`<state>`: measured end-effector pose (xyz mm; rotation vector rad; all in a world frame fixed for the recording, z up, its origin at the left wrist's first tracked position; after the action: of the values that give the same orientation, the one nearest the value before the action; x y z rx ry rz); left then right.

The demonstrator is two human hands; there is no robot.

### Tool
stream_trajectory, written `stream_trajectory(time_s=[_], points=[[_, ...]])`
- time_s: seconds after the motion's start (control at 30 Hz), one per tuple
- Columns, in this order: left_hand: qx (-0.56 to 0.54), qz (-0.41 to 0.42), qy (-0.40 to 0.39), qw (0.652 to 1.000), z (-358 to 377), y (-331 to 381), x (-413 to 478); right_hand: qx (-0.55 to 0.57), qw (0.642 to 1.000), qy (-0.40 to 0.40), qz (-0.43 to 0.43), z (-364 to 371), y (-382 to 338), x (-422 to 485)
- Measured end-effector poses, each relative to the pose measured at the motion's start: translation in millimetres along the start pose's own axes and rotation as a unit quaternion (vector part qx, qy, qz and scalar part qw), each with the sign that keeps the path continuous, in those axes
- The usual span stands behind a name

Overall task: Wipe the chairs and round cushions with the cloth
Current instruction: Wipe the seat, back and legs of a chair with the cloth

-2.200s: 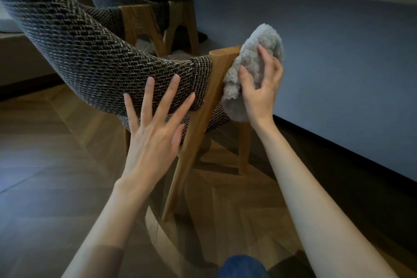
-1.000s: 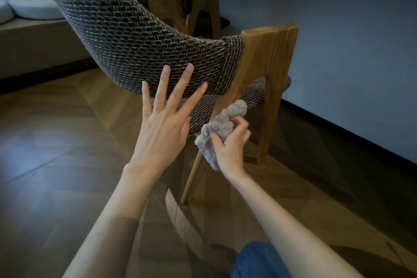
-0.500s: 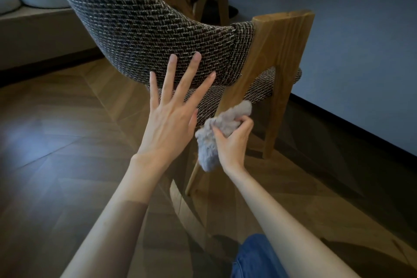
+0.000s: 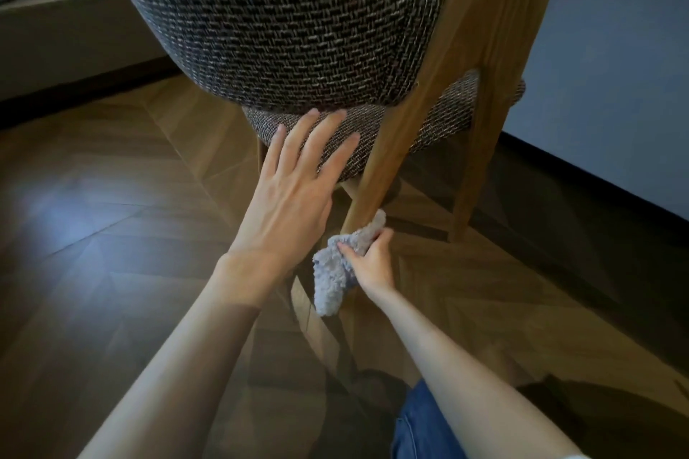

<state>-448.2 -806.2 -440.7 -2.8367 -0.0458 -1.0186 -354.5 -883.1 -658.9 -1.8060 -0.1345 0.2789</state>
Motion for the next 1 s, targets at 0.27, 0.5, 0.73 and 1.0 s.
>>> stream_trajectory(time_s=[0.27, 0.5, 0.73, 1.0], points=[[-0.028, -0.039, -0.11, 0.993, 30.9, -11.8, -12.5, 0.066, 0.941, 0.223, -0.245, -36.0, -89.7, -1.6], [-0.041, -0.068, -0.277, 0.958, 63.8, -27.0, -39.9, 0.046, 0.965, 0.195, -0.168, 13.0, -8.2, -0.6], [-0.048, -0.07, -0.308, 0.948, 77.2, -21.5, -43.4, 0.004, 0.984, 0.157, -0.082, 38.7, 51.6, 3.7], [-0.065, -0.075, -0.309, 0.946, 80.0, -20.9, -42.7, -0.011, 0.998, 0.004, 0.063, 44.6, 75.9, 10.6]])
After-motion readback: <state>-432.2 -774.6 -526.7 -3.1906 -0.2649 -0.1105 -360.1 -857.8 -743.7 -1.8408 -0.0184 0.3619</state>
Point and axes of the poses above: each hand's wrist, its own x-axis towards the middle knuckle, its own z-axis out of the palm, y = z × x, the point moved 6 cm from there along x, towards the middle knuckle, and after that the axes turned 7 degrees about y, right-handed, at the moved point
